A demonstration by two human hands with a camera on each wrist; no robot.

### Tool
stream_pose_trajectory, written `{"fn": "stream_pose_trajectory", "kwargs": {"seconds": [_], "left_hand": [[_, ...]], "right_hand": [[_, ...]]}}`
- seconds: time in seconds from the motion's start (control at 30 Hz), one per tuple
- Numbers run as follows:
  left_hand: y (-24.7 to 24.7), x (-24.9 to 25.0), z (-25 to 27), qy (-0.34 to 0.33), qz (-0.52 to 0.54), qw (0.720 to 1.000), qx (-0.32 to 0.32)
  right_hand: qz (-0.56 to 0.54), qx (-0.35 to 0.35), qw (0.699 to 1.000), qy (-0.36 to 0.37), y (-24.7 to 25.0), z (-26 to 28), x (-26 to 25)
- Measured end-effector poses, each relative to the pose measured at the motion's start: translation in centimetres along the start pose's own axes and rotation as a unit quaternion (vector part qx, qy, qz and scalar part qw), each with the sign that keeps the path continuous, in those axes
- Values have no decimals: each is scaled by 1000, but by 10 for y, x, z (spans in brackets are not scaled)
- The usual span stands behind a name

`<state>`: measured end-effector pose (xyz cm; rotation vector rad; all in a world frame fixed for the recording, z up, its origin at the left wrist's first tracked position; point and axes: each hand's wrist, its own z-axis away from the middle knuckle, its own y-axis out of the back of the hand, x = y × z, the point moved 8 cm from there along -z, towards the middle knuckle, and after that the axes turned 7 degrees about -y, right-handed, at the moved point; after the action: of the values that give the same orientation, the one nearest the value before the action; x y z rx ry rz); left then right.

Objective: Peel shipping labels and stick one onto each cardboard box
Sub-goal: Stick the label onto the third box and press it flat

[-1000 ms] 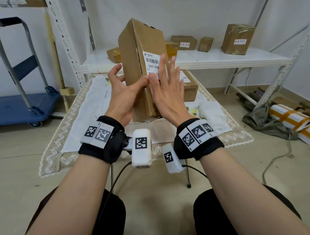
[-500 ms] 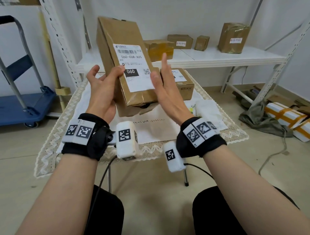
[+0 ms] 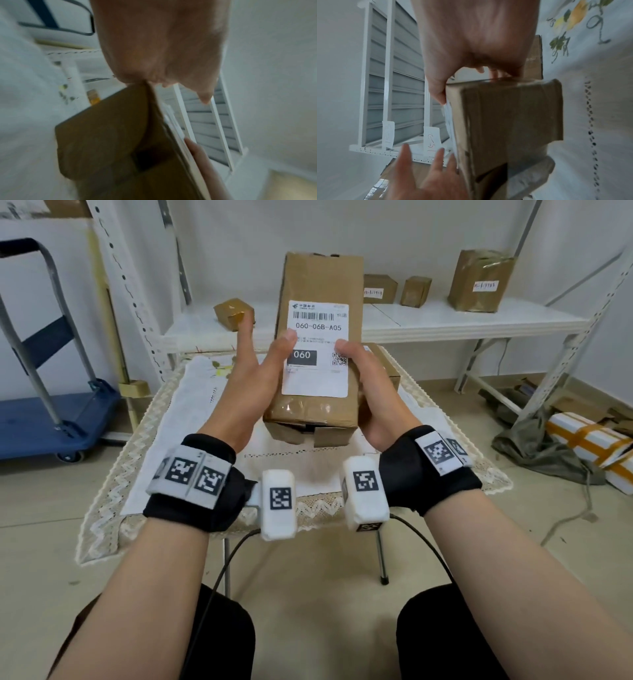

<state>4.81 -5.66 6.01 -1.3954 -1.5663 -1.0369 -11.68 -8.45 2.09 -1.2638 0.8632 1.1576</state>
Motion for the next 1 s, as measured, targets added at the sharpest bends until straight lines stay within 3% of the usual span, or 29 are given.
{"fn": "stream_pose_trajectory", "kwargs": {"seconds": [0.07, 0.2, 0.3, 0.4, 0.53, 0.77, 1.0], "left_hand": [[-8, 18, 1, -78, -127, 989, -15], [-42, 48, 19, -238, -357, 902, -46], [-57, 35, 24, -245, -442, 859, -78], [-63, 27, 29, -237, -481, 839, -88], [-59, 14, 26, -215, -497, 835, -95], [-24, -18, 10, -119, -478, 866, -83], [-47, 6, 21, -192, -444, 871, -82]], "right_hand": [[-5, 23, 1000, 19, 4, 0, -3], [4, 35, 999, 33, 3, 5, -4], [-20, 30, 999, 31, -1, 10, -6], [-31, 34, 998, 52, 0, 16, -12], [-35, 45, 996, 73, 5, 20, -14], [4, 86, 993, 86, 10, 19, -15], [-8, 96, 992, 83, 6, 19, -13]]}}
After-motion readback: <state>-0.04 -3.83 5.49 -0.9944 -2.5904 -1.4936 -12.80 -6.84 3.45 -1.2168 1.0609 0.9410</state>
